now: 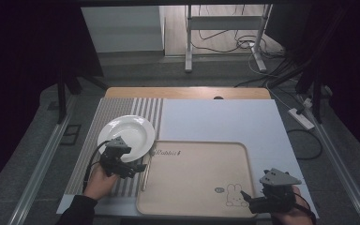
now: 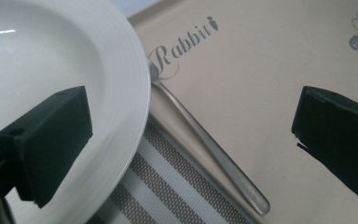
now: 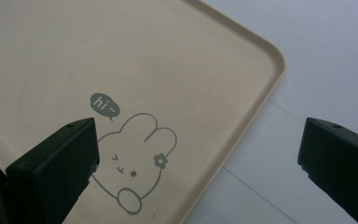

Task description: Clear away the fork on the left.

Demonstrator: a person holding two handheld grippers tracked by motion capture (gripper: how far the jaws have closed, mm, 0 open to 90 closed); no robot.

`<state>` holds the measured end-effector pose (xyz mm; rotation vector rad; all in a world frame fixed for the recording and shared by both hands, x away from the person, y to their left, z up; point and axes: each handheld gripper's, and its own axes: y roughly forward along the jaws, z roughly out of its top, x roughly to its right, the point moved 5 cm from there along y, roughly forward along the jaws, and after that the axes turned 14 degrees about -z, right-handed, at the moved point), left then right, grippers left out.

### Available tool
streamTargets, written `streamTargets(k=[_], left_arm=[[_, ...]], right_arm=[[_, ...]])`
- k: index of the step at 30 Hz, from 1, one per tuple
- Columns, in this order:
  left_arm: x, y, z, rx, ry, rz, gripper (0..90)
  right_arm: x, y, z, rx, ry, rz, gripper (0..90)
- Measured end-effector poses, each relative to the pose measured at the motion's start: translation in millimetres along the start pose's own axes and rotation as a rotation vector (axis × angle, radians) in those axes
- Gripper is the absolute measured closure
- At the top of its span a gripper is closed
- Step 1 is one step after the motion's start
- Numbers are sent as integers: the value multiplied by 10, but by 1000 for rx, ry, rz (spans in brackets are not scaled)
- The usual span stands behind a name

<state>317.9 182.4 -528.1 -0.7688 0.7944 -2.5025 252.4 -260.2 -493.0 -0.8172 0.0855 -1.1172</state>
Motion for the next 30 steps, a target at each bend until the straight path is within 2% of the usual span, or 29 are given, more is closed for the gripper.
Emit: streamTargets(k=[7,12,21,30], left_arm=[[0,-104,-120,17,-32,-7,0],[6,-227,-260,29,-56,12,0],[31,-332,-388,29,-65,43,0],[62,-398,-502,0,-70,77,0]], right_arm=[[1,2,1,0,2,-1,0],[3,3,1,-1,5,-1,0],[9,3,1,-2,9,-5,0],[14,4,1,-4,15,-6,0]])
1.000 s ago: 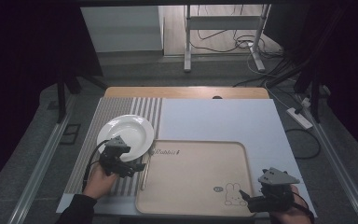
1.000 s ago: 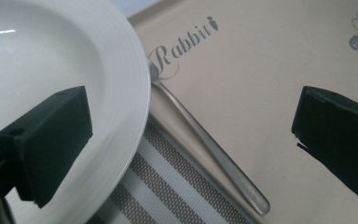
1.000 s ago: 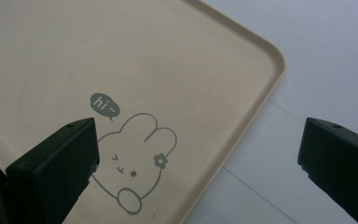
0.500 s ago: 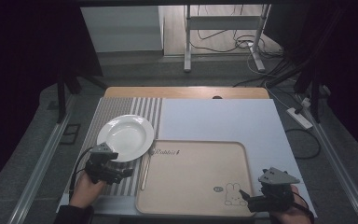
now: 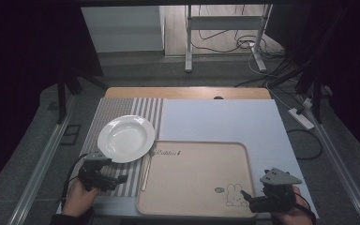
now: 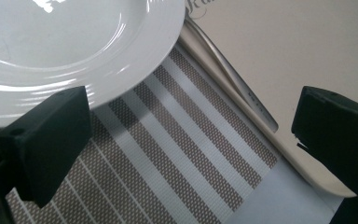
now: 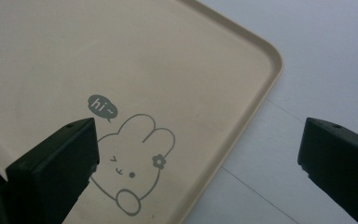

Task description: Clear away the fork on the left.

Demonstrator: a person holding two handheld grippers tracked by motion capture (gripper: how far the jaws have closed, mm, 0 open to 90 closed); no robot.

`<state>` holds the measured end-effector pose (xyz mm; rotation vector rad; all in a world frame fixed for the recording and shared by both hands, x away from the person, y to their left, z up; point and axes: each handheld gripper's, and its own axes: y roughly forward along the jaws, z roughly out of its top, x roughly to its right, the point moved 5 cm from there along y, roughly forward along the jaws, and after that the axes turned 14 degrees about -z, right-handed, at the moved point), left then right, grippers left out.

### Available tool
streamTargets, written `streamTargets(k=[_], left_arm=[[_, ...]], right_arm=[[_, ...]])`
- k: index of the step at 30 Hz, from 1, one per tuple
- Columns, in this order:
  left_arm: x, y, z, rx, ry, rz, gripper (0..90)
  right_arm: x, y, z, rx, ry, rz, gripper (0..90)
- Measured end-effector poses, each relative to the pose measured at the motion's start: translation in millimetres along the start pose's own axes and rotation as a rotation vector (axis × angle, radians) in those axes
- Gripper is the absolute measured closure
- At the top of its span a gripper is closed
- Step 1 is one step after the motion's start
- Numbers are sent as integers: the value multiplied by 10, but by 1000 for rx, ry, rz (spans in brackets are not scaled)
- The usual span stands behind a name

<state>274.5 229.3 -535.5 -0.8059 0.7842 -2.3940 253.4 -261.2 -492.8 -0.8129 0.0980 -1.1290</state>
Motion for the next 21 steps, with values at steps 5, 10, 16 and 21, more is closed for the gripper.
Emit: streamTargets(k=[5,10,16,21], left_arm=[[15,-58,-42,25,-10,-1,0],[33,-121,-71,51,-18,0,0],[79,-175,-100,62,1,13,0],[115,-224,-136,69,5,23,0]], right_arm=[[1,1,1,0,2,0,0],[3,2,0,-2,5,-1,0],[10,2,0,-4,13,-7,0],[12,4,0,-7,17,-9,0]])
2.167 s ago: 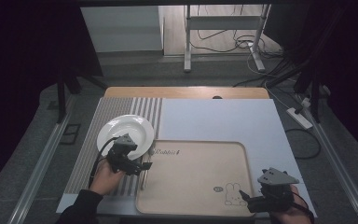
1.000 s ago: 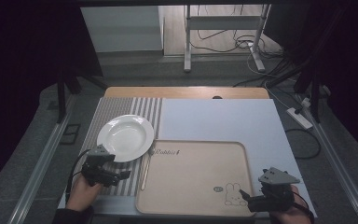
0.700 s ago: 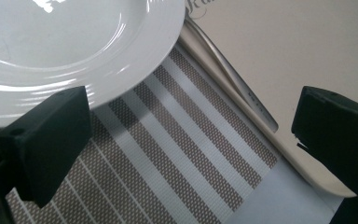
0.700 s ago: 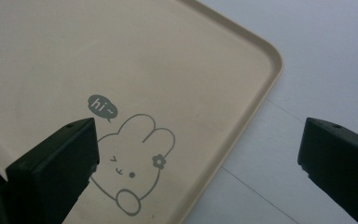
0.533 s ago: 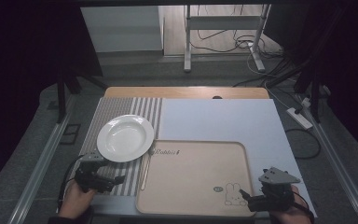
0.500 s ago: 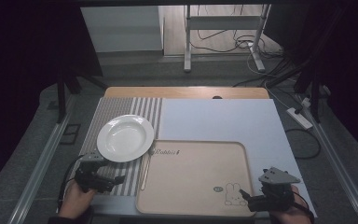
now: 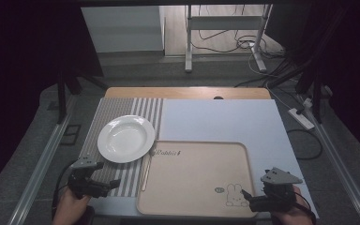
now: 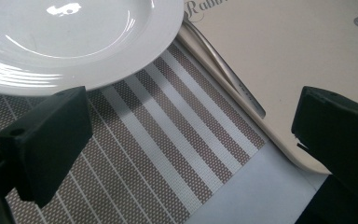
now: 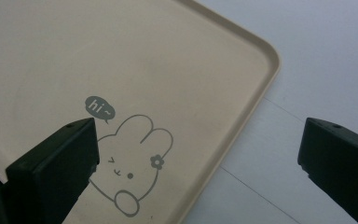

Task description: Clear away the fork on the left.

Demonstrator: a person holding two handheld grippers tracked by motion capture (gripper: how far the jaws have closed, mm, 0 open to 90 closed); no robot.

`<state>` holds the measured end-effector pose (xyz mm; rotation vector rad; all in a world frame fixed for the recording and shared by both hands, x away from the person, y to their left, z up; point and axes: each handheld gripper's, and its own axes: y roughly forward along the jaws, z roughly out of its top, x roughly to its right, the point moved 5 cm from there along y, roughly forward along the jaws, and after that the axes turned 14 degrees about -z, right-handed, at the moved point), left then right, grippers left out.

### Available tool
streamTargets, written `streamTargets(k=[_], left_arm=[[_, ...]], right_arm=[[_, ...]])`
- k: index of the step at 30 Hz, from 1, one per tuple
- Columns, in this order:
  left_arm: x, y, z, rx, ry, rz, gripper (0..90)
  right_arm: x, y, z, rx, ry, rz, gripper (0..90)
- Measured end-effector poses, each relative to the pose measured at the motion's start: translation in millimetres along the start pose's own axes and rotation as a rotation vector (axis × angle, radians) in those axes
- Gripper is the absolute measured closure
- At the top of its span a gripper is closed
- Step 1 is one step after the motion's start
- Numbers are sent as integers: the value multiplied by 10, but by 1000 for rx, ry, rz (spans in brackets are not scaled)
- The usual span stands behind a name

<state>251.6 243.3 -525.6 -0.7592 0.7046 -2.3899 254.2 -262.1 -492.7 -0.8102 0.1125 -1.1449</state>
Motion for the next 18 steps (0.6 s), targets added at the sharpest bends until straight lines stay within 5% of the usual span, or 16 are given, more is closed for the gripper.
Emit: streamTargets(k=[18], left_arm=[[74,-134,-124,-12,4,53,0]], right_arm=[[11,6,4,-4,16,-10,0]])
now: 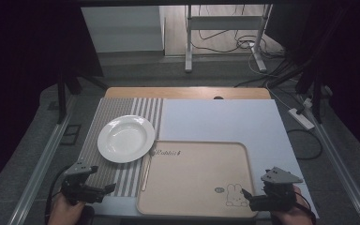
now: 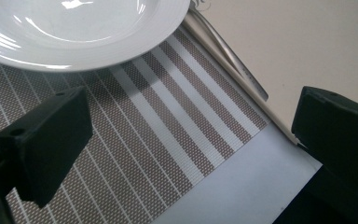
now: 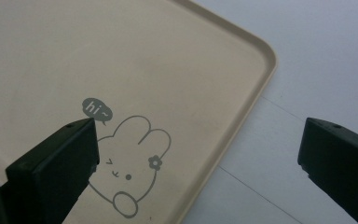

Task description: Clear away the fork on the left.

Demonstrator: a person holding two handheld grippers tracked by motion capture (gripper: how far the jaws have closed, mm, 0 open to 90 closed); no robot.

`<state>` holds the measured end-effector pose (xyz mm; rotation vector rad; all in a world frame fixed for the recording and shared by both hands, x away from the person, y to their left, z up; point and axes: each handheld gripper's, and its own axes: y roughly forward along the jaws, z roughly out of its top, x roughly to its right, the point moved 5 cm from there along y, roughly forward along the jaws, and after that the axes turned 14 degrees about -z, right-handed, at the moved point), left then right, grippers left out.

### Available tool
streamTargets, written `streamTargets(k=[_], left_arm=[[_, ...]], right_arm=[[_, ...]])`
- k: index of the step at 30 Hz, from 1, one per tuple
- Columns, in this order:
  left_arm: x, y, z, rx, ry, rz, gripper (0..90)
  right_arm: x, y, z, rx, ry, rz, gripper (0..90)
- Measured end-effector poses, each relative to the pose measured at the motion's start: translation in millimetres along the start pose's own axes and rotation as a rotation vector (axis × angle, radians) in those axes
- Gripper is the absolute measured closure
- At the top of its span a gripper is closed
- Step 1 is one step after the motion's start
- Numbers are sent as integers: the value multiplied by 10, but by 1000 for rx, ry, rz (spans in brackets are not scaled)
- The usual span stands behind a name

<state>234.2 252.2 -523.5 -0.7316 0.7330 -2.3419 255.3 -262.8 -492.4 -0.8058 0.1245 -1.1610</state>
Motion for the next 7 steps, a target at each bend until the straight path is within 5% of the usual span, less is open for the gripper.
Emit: streamTargets(k=[7], left_arm=[[-16,-14,-1,15,-17,-15,0]], right_arm=[[6,7,-4,-7,2,1,0]])
